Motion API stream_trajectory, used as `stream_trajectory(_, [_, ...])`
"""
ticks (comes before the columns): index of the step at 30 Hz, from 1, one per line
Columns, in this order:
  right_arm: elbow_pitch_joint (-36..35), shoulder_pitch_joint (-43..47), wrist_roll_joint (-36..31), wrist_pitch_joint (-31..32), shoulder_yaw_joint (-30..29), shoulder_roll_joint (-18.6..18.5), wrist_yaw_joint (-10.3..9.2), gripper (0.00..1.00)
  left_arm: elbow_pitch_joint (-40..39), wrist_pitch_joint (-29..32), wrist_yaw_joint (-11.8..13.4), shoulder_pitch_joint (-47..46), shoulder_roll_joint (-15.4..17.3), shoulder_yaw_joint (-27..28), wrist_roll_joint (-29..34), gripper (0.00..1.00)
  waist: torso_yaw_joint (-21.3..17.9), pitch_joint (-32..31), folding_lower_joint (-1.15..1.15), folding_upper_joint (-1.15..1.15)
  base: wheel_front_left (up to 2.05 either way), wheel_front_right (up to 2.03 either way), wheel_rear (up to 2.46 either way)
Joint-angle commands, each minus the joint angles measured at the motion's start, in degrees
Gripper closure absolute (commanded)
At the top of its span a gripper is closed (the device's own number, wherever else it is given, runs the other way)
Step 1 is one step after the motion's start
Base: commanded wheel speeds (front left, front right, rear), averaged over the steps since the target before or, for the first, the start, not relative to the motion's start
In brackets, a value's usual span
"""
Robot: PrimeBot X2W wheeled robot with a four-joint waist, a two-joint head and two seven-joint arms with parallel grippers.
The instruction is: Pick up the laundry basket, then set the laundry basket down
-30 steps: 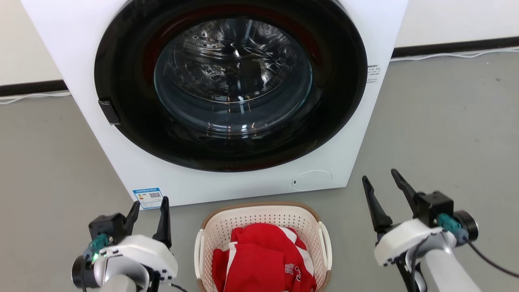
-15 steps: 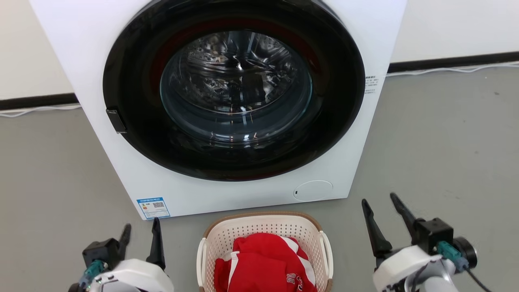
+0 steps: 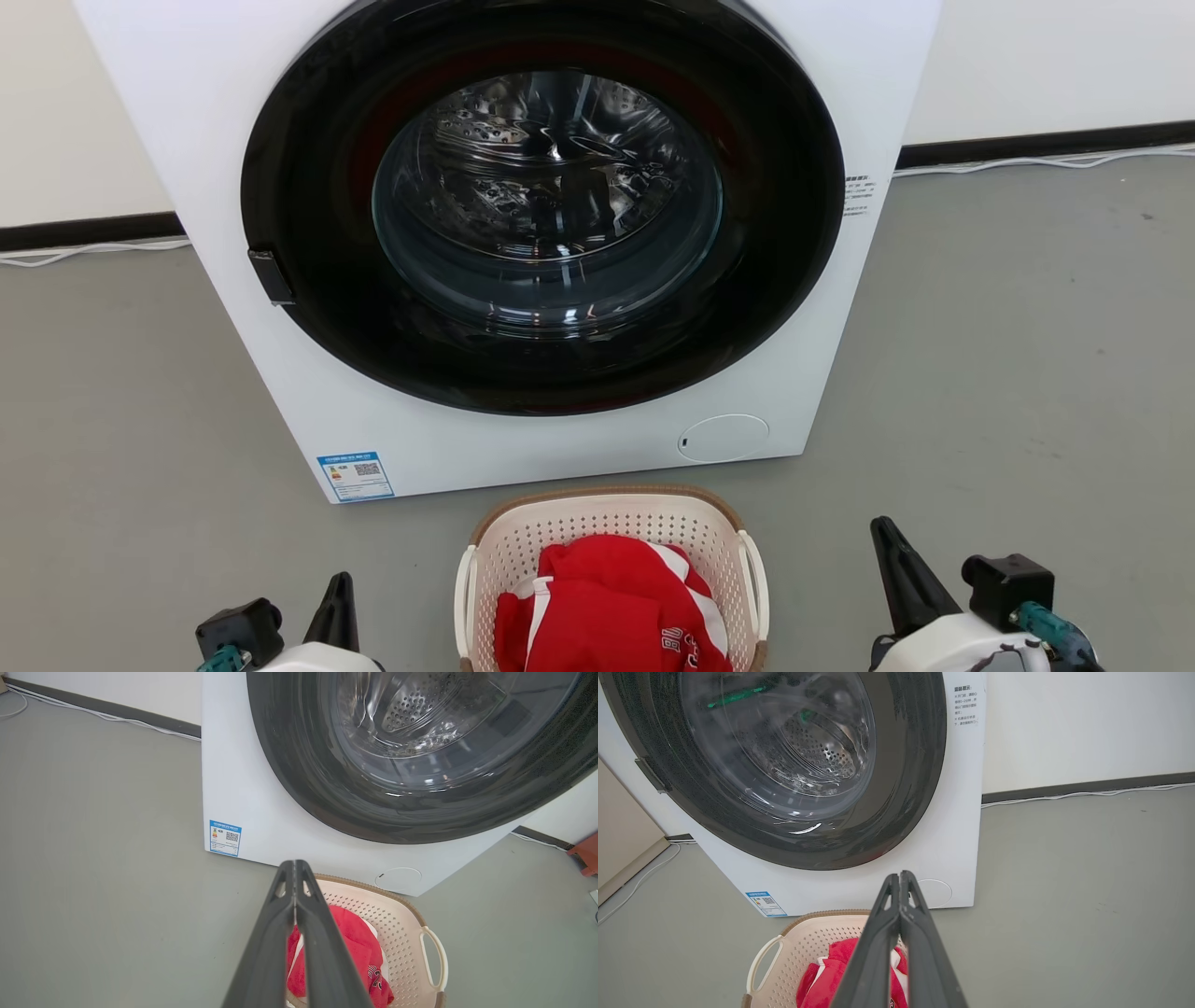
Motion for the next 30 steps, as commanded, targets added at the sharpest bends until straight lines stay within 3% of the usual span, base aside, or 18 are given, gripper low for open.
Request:
stream_trajectory(1, [-1.8, -2.0, 2.0, 0.4, -0.6, -0.2, 0.04, 1.0, -1.8, 0.3, -0.6, -2.0, 0.5, 0.7, -1.6, 1.0, 0.0, 0.1, -0.02, 0.0, 0.0, 0.0, 0.0])
stream_trajectory(30, [-5.3, -1.7, 22.6, 5.1, -2.8, 0.0, 0.13, 1.0, -5.3, 5.0, -2.9, -2.4, 0.0, 3.1, -18.1, 1.0, 0.7, 0.4, -0.02, 0.0, 0.0, 0.0, 0.0])
